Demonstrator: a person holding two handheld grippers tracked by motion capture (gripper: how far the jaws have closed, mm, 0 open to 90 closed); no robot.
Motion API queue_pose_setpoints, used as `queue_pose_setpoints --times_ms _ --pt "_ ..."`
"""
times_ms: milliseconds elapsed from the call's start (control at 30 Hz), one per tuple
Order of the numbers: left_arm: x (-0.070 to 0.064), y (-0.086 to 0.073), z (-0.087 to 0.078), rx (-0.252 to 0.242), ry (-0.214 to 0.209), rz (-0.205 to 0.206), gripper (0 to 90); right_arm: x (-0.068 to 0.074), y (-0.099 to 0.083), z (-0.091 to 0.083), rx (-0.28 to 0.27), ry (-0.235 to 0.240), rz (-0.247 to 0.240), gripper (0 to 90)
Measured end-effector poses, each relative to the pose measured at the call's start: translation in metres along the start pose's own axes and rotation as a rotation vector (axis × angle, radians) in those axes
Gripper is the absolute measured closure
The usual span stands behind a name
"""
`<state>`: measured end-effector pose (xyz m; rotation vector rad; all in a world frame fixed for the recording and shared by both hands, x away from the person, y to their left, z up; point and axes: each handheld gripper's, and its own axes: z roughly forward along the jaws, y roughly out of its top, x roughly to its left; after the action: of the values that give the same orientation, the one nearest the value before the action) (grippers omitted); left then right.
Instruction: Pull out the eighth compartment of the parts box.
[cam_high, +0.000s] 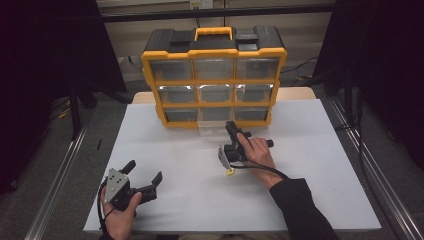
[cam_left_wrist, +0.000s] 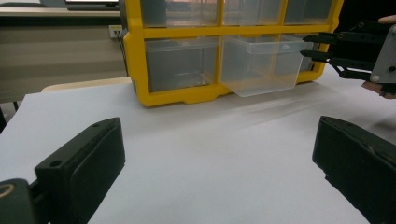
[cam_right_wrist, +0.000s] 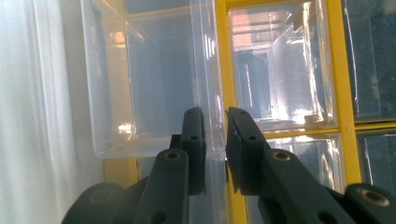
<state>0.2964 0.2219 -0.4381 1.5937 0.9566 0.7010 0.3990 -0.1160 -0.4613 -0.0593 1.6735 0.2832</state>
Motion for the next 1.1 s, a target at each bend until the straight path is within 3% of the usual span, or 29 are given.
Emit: queue_pose_setpoints --times_ms 1100 --pt "0.000 0.000 0.000 0.000 0.001 0.000 2.5 0.004 0.002 -0.013 -0.017 -0.008 0.028 76.9"
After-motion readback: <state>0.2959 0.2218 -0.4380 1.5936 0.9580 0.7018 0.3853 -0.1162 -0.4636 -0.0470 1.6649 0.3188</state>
